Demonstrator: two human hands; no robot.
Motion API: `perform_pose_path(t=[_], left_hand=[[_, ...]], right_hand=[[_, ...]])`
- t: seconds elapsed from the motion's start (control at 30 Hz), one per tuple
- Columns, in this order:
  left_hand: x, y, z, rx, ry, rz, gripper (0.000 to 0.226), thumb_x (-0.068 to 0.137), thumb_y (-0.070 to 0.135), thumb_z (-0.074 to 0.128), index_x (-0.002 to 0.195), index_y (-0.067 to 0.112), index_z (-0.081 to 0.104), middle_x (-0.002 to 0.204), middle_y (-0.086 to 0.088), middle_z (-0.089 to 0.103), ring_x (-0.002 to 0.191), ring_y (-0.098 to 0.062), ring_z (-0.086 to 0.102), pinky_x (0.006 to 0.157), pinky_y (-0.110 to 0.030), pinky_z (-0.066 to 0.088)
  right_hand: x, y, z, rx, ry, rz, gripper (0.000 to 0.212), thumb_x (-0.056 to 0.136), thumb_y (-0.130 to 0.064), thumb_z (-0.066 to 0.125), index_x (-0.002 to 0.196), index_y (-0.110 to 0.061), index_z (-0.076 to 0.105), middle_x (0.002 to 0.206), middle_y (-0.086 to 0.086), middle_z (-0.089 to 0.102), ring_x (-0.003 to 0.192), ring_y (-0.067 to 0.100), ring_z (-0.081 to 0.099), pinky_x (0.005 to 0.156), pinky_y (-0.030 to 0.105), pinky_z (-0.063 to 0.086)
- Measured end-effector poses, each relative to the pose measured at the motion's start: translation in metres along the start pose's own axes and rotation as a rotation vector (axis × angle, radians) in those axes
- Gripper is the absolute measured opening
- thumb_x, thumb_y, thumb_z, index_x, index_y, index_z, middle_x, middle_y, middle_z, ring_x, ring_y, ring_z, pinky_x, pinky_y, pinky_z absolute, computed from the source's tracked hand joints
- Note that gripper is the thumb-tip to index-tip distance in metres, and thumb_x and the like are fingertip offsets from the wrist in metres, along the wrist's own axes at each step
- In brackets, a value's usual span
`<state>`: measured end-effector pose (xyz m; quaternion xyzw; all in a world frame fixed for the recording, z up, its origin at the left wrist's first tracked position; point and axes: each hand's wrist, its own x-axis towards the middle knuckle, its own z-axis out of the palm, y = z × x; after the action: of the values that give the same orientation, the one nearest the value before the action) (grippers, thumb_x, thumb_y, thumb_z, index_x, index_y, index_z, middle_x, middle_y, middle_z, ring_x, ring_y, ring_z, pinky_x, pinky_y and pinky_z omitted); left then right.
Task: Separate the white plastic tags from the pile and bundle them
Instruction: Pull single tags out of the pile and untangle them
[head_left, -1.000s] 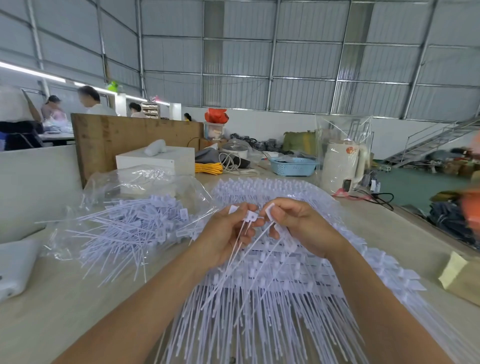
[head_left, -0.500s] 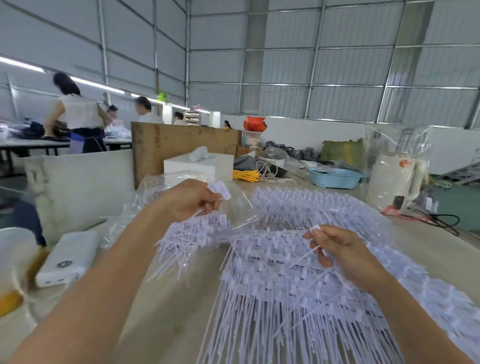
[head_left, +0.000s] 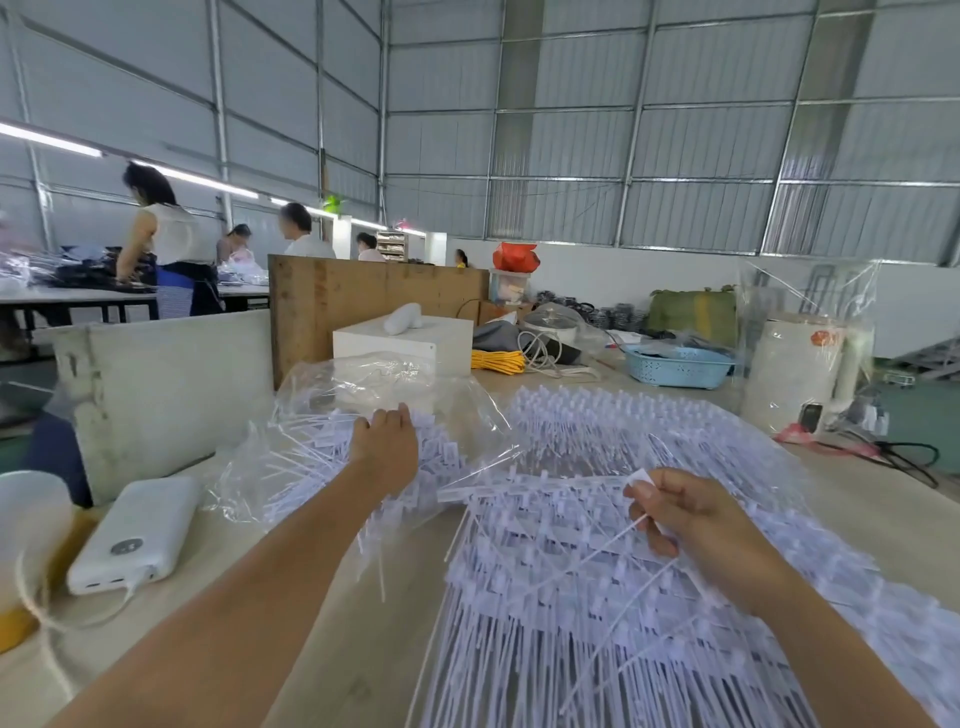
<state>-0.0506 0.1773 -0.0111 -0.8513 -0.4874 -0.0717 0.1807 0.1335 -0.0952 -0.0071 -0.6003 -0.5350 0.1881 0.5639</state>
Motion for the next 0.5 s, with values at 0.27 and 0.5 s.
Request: perform_pose_path(t=[0.27, 0.5], left_hand=[[-0.055, 0.075, -0.119, -0.208, 0.047, 0.17, 0.015, 0.092, 0.023, 0.049, 0.08, 0.014, 0.051, 0.083, -0.003, 0.056, 0.08, -0.019, 0.052, 0.082, -0.034, 0.037], [-0.087, 0.145, -0.113, -1.049, -0.116, 0.508, 0.032, 0.088, 0.038, 0.064, 0.072, 0.011, 0.064, 0.06, 0.0, 0.063, 0.062, -0.014, 0.063, 0.053, -0.012, 0.041]], right_hand=[[-0.005, -0.005, -0.004, 0.037, -0.005, 0.037, 0.017, 0.093, -0.009, 0.054, 0.083, -0.001, 0.064, 0.071, 0.004, 0.063, 0.054, 0.017, 0.046, 0.059, 0.023, 0.043], [-0.006, -0.01, -0.004, 0.105, 0.061, 0.055, 0.021, 0.082, 0.016, 0.058, 0.092, -0.002, 0.053, 0.06, 0.004, 0.064, 0.054, 0.016, 0.06, 0.061, 0.023, 0.051]])
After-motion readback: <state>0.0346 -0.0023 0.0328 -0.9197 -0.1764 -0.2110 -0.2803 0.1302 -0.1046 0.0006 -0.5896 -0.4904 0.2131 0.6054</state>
